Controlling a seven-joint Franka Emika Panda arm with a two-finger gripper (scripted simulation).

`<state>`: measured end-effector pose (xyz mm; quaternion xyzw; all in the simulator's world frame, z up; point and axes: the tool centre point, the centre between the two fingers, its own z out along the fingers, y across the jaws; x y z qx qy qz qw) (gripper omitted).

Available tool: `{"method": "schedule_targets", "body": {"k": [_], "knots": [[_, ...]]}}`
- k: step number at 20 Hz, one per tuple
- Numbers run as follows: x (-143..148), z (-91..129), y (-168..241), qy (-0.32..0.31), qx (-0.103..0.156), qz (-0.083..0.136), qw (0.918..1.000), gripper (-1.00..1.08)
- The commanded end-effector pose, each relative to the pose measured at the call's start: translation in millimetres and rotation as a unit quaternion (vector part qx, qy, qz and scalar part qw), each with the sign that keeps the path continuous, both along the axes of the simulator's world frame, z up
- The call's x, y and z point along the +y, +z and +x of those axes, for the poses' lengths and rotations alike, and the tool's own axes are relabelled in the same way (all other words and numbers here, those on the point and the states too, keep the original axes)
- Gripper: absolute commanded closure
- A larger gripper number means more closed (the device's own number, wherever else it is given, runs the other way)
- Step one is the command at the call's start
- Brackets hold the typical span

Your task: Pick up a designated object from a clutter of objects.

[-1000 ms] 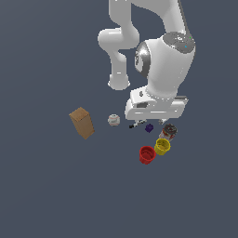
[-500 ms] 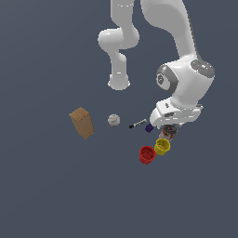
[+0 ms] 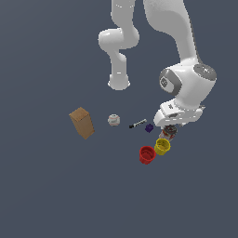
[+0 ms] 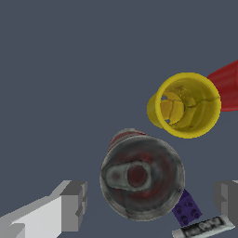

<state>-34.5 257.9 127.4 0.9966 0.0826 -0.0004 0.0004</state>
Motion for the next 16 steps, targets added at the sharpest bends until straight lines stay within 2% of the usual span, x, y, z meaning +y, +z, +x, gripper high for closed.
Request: {"method": "schedule_targets", "body": {"k": [1,9,15,16], "knots": [[-0.1,-0.2,-4.1,0.000,0.000,0.000,1.0000,-0.92],[1.0,-1.7,-39.8,0.000,0.000,0.000,1.0000,-0.92],[1.4,-1.0,-50.1,0.000,0.000,0.000,1.0000,-0.92],[1.4,-1.0,-50.1,0.000,0.000,0.000,1.0000,1.08]]}}
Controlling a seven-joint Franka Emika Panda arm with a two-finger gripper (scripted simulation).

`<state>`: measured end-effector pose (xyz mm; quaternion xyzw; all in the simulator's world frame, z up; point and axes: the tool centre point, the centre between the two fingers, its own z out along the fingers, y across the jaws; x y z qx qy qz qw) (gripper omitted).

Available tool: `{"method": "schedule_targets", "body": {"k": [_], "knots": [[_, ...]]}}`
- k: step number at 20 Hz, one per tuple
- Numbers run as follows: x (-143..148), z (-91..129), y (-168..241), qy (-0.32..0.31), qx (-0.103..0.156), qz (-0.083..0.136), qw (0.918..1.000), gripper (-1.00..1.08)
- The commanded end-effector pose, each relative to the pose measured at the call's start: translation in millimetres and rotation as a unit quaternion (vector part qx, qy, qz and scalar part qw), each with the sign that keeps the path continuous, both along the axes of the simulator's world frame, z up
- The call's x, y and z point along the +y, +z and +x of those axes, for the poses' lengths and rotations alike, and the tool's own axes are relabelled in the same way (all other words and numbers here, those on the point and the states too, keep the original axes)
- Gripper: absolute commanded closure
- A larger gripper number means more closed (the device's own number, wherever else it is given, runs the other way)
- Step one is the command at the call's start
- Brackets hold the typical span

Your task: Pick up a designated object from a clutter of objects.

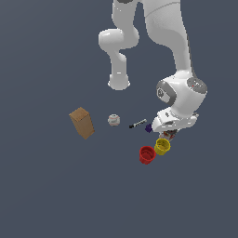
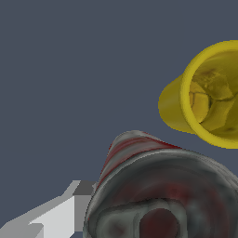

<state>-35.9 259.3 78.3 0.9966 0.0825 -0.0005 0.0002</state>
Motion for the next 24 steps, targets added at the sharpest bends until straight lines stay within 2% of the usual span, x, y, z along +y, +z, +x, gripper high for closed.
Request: {"method": "schedule_targets", "body": {"k": [1,14,24], "knots": [[0.0,0.5,-0.9,0.000,-0.001,0.000,1.0000,1.08],[0.1,-1.1,3.6,0.000,0.000,0.000,1.0000,1.08],[-3.0,-13.3,44.5,0.000,-0.001,0.000,1.0000,1.08]]}}
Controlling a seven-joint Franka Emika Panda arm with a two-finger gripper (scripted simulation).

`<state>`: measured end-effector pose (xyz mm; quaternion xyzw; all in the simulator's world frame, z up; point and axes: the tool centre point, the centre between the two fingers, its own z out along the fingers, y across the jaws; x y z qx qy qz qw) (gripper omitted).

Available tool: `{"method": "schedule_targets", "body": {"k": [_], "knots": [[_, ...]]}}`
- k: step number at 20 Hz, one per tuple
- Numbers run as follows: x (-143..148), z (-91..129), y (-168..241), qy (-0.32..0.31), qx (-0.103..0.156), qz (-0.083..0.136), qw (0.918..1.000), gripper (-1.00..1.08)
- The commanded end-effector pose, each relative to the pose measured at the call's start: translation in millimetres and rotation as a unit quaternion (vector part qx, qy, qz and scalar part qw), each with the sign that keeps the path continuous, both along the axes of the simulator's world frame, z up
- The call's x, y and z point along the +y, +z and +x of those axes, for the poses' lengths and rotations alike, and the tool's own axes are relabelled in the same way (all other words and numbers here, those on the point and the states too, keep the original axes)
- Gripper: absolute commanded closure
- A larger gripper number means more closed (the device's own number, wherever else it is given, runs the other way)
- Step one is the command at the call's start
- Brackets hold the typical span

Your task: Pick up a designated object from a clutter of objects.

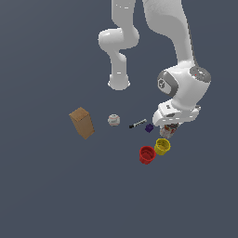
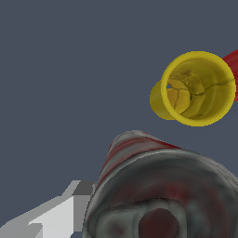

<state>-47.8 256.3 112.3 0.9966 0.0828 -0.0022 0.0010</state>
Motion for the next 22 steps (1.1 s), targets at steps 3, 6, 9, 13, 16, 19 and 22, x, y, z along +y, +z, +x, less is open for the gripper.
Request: {"method": "schedule_targets", "body": {"k": [3,6,9,13,16,19,22], "knots": [[-1.8,-7.7,32.2,0.000,-0.002,0.001,1.0000,1.08],[-3.4,-15.3,58.2,0.000,-0.002,0.001,1.0000,1.08],[-5.4,-23.7,87.2,0.000,-0.002,0.001,1.0000,1.08],[-8.0,-35.5,128.4,0.001,-0.002,0.001,1.0000,1.08],[-10.0,-44.5,160.9,0.001,-0.002,0.002,1.0000,1.08],[-12.0,-53.2,192.3,0.001,-0.002,0.002,1.0000,1.08],[-13.9,-61.3,222.9,0.001,-0.002,0.002,1.0000,1.08]]}}
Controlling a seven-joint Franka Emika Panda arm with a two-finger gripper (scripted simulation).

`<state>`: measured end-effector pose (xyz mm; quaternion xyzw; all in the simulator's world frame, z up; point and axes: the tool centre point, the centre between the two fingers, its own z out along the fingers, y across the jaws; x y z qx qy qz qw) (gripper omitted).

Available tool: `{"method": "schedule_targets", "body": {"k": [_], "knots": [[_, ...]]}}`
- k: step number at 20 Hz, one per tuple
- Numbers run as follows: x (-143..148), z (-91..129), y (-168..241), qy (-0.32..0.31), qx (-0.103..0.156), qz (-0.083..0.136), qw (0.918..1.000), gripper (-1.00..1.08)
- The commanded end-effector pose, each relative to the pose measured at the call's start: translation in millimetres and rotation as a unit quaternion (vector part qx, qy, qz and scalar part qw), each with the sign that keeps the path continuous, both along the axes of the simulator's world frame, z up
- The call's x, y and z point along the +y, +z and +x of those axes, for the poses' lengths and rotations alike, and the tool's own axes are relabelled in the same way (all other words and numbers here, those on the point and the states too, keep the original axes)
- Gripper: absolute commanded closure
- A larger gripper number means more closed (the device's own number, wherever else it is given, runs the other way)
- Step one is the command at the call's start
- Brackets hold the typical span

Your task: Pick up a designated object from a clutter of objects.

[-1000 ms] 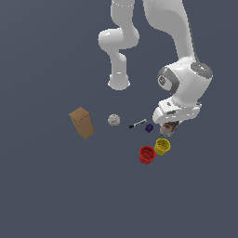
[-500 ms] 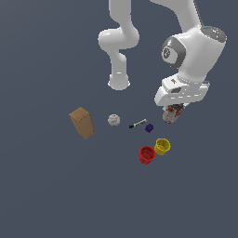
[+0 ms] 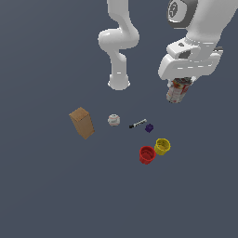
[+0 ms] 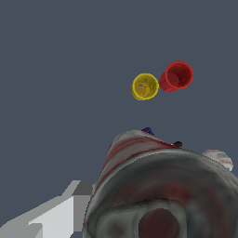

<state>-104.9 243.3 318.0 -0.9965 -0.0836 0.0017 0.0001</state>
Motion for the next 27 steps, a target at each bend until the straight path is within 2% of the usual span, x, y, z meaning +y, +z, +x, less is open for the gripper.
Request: {"method": "schedule_targets", "body": {"k": [1,8,14,20,27], "knots": [[-1.5,-6.9,27.3,0.000,-0.001,0.001,1.0000,1.08],[-5.9,-23.2,93.0,0.000,-0.001,0.001,1.0000,1.08],[-8.0,-31.5,132.0,-0.001,-0.001,0.000,1.0000,1.08],[-8.9,-35.3,153.1,-0.001,-0.002,0.000,1.0000,1.08],[-8.5,-34.7,156.0,-0.001,-0.002,0.000,1.0000,1.08]]}}
